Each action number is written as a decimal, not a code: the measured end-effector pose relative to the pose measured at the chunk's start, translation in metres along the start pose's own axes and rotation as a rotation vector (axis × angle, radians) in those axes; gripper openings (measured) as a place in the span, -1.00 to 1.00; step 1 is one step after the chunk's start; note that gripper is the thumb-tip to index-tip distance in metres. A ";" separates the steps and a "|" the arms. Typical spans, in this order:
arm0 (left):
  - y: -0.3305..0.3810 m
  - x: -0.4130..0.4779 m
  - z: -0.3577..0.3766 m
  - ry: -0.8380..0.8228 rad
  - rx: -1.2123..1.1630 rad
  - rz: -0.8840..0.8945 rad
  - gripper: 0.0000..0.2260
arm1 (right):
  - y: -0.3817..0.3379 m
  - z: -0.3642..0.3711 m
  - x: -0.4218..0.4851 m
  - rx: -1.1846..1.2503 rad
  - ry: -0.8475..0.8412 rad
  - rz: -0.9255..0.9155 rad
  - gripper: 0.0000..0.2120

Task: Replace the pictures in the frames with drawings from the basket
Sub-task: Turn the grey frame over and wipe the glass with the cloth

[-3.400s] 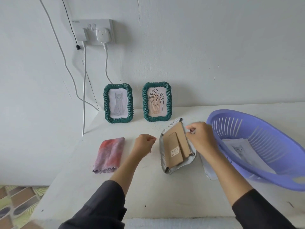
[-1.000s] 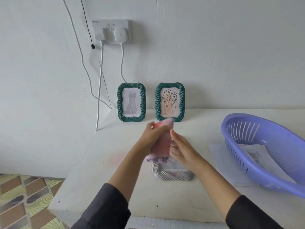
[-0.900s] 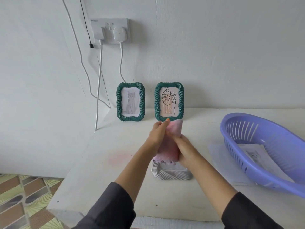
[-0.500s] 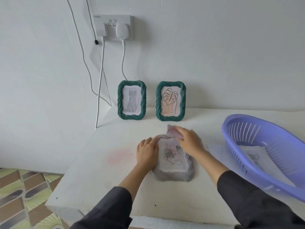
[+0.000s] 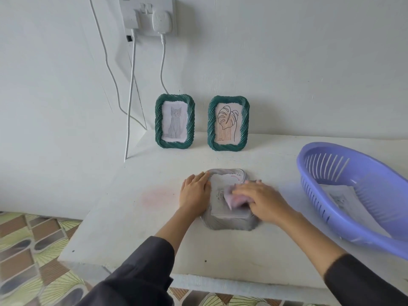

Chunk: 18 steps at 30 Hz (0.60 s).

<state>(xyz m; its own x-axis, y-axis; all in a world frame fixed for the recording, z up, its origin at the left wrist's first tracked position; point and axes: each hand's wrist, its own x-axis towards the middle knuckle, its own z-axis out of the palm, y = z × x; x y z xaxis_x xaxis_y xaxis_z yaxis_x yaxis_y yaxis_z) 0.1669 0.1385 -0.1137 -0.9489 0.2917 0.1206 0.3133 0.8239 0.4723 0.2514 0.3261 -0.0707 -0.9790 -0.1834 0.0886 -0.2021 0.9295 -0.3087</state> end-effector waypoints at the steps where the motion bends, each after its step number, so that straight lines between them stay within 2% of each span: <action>1: 0.000 0.000 0.000 -0.004 0.003 0.000 -0.60 | 0.000 0.000 0.012 -0.010 0.042 0.048 -0.43; 4: -0.001 0.000 0.001 -0.014 0.012 0.000 -0.60 | -0.012 0.011 0.030 0.025 0.072 0.021 -0.44; 8: 0.000 0.000 -0.001 -0.005 0.019 0.010 -0.60 | -0.026 0.014 -0.005 0.107 -0.062 -0.148 -0.38; 11: 0.000 0.000 -0.001 -0.016 0.014 0.008 -0.60 | -0.010 0.011 -0.019 0.115 -0.129 -0.179 -0.35; 13: -0.001 0.001 0.000 -0.025 0.001 0.003 -0.60 | 0.005 0.007 -0.004 0.056 -0.060 -0.131 -0.39; 16: -0.001 0.001 0.000 -0.022 -0.009 0.000 -0.60 | 0.010 0.003 0.030 0.001 0.106 0.054 -0.46; 18: 0.000 0.000 -0.001 -0.020 -0.013 -0.005 -0.60 | 0.003 0.006 0.042 0.002 0.144 0.078 -0.48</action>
<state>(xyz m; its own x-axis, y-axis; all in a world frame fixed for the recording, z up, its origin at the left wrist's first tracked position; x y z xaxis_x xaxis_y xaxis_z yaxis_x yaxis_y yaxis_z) 0.1673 0.1379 -0.1129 -0.9494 0.2976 0.1006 0.3080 0.8190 0.4841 0.2093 0.3189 -0.0733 -0.9780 -0.0624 0.1990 -0.1253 0.9385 -0.3216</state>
